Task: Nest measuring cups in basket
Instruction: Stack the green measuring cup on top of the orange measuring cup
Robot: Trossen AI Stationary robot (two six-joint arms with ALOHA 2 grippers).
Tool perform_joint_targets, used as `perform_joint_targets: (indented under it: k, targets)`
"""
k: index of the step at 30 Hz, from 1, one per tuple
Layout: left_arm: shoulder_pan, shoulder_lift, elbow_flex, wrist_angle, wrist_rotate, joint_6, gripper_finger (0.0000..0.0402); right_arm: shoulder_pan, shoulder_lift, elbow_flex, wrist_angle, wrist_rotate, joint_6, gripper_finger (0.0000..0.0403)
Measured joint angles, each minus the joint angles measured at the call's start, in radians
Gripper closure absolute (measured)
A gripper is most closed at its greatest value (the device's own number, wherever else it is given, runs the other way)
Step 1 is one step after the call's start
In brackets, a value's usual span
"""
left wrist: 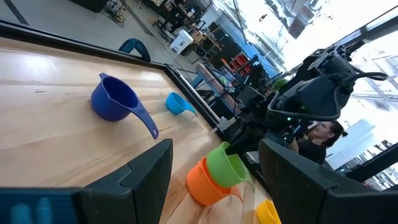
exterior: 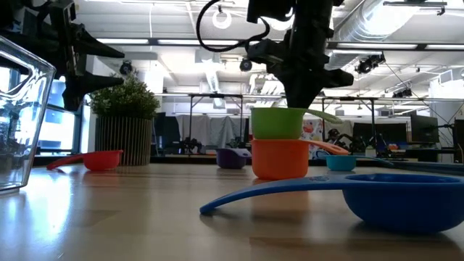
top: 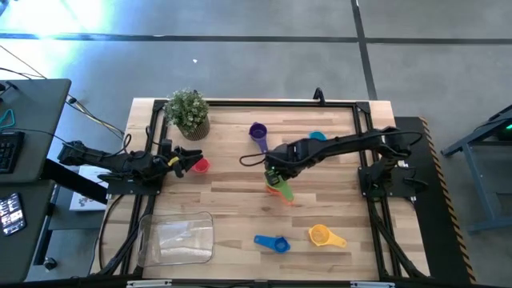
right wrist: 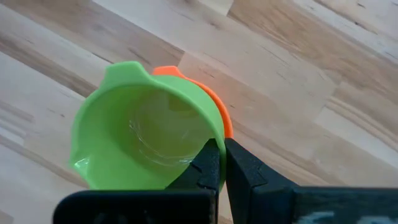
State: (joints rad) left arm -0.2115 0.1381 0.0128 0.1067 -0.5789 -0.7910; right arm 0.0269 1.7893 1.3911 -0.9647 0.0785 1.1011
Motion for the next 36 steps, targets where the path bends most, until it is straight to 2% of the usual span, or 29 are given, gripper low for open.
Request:
perform_joint_targets:
  k: [19, 30, 36]
  targets:
    - [0.0, 0.0, 0.0, -0.013, 0.002, 0.0, 0.0174, 0.0, 0.026, 0.0, -0.003, -0.01, 0.017, 0.0398]
    - [0.0, 0.0, 0.0, -0.013, 0.004, 0.0, 0.0174, 0.0, 0.026, 0.0, -0.003, -0.012, 0.016, 0.0314]
    - [0.0, 0.0, 0.0, -0.013, 0.022, 0.0, 0.0174, 0.0, 0.024, 0.001, 0.003, -0.061, 0.025, 0.0294]
